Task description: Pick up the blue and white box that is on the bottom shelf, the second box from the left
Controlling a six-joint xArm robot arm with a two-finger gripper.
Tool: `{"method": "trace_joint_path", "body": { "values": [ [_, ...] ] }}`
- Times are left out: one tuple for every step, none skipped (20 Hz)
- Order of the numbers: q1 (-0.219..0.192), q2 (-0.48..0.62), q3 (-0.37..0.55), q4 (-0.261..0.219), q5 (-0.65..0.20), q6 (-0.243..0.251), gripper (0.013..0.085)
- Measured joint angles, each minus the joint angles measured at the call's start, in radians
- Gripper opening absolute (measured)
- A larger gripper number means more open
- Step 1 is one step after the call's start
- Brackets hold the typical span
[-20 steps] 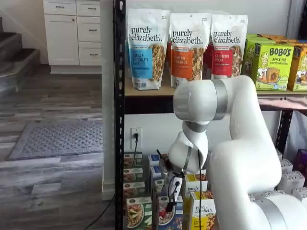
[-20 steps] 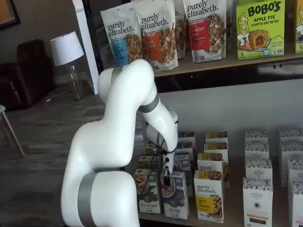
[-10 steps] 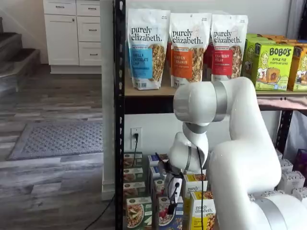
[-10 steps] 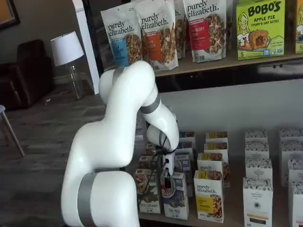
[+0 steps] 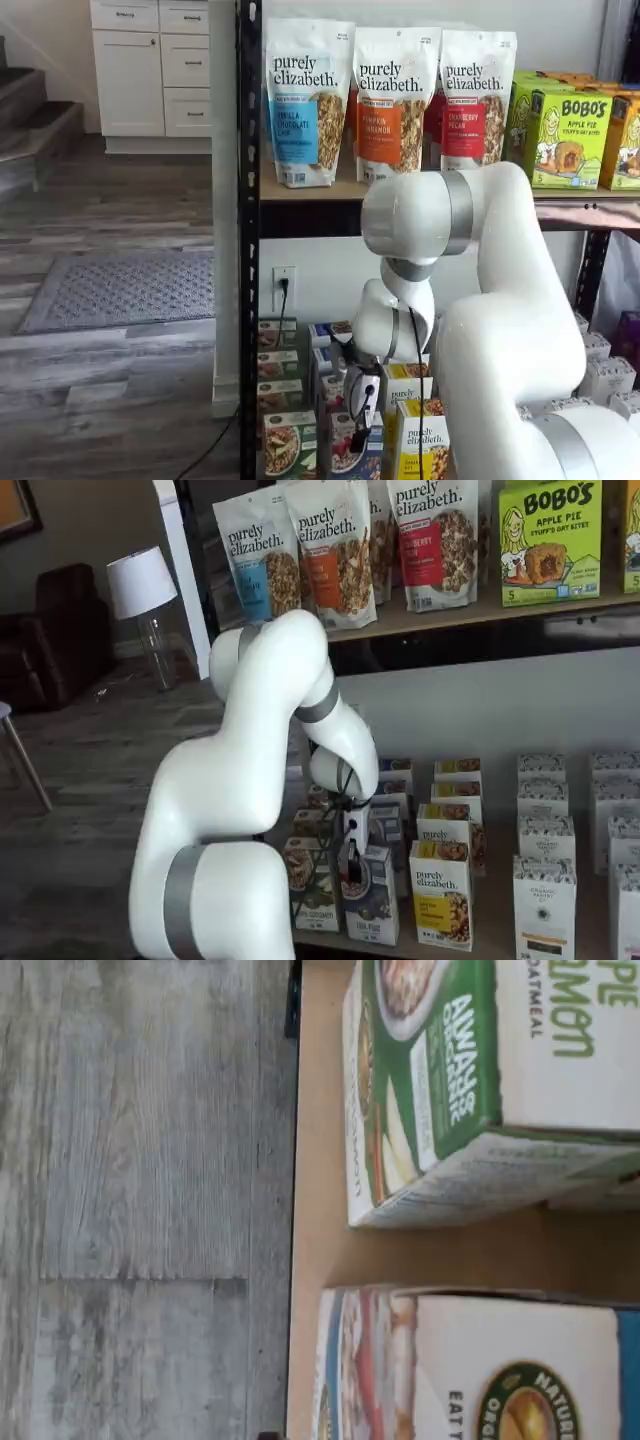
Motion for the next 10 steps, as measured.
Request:
{"method": "trace_joint_path", "body": {
  "values": [
    [-0.001, 0.001, -0.001, -0.01, 0.004, 0.008, 0.085],
    [-0.001, 0.003, -0.002, -0.015, 0.005, 0.012, 0.085],
    [-0.002, 0.004, -0.003, -0.015, 0.006, 0.012, 0.085],
    [-0.002, 0.004, -0.003, -0.011, 0.007, 0.008, 0.085],
    [-0.002, 0.004, -0.003, -0.005, 0.008, 0.002, 0.085],
    [-0.002, 0.005, -0.004, -0.001, 0.009, -0.001, 0.085],
    [-0.003, 0.005, -0.004, 0.0, 0.008, -0.003, 0.085],
    [-0.003, 0.005, -0.004, -0.002, 0.007, -0.002, 0.085],
    [-0.003, 0.005, -0.003, -0.006, 0.006, 0.002, 0.085],
    [-0.004, 0.006, -0.003, -0.01, 0.005, 0.005, 0.085]
  ]
}}
